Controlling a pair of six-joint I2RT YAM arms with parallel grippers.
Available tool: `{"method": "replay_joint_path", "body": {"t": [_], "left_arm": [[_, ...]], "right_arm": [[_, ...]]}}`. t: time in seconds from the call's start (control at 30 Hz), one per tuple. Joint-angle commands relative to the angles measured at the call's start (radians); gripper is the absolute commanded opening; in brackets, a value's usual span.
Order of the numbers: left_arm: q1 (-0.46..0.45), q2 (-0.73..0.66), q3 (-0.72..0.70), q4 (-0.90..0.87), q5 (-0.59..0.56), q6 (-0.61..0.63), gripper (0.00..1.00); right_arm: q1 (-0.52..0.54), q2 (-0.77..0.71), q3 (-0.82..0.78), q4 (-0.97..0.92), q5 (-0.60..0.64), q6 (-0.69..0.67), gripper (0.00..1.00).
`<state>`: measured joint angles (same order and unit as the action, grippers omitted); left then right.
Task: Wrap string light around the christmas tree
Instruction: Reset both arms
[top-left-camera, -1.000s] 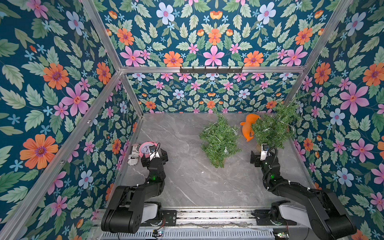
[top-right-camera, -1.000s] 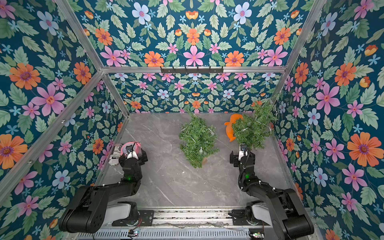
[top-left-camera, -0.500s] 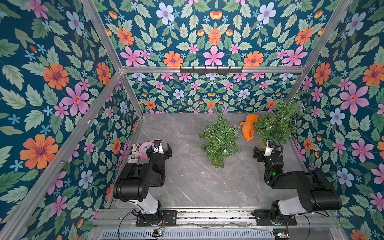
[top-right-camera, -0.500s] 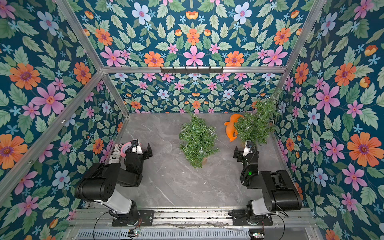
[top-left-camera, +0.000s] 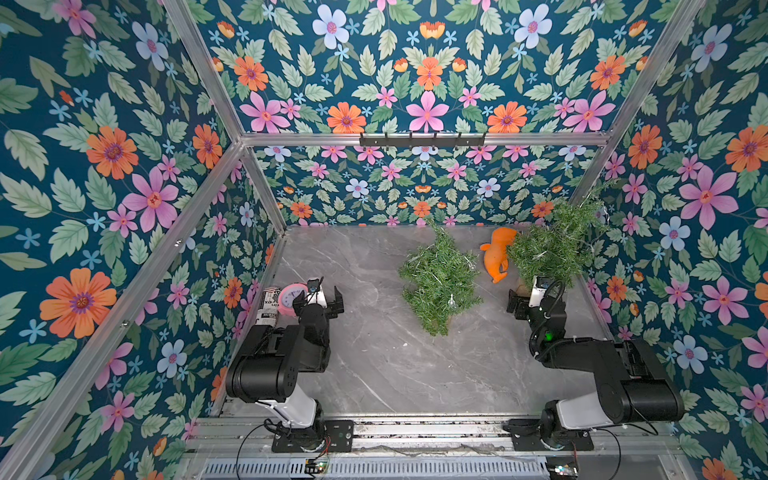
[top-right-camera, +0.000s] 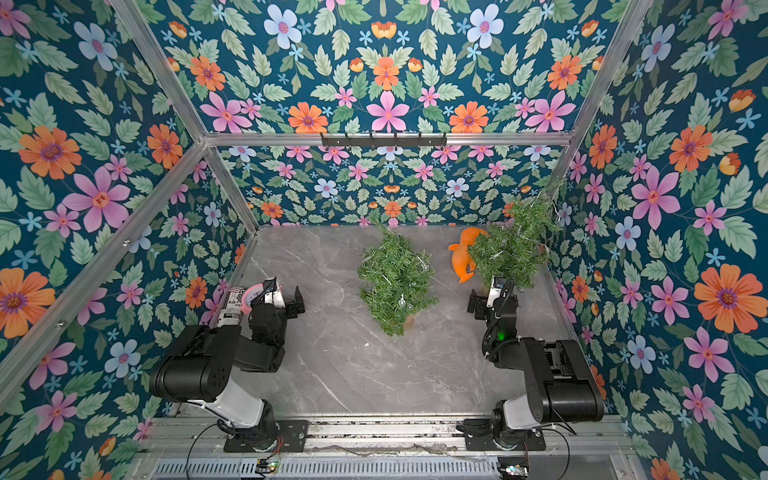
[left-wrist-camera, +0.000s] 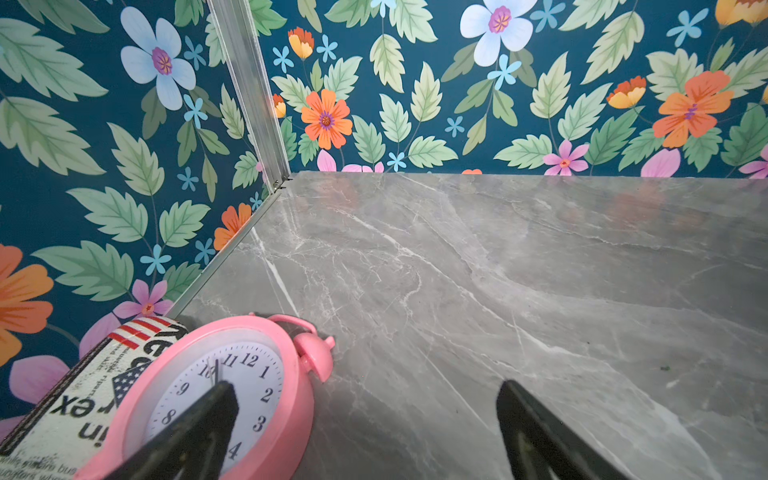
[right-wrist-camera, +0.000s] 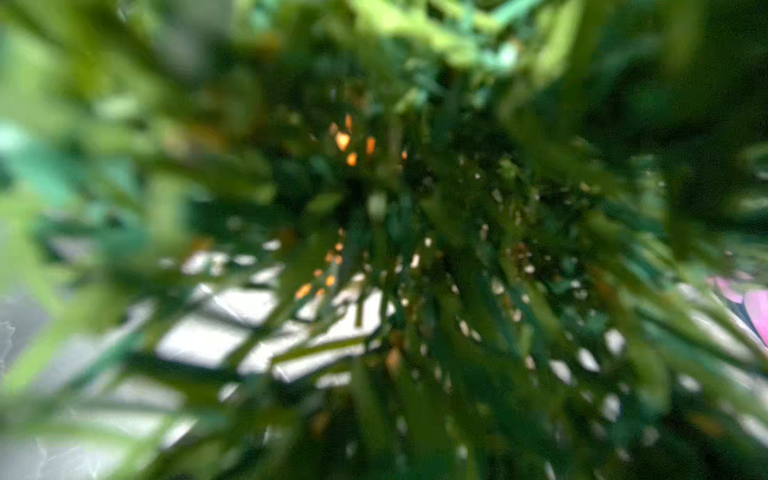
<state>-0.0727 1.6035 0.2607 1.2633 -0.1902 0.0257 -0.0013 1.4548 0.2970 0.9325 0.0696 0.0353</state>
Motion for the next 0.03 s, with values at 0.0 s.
{"method": "replay_joint_path", "body": {"t": [0.0], "left_arm": [[0.001,-0.001,0.003,0.0,-0.004,-0.007,1.0]], "right_arm": [[0.001,-0.002,-0.015,0.033,-0.039,-0.007,0.99]]}}
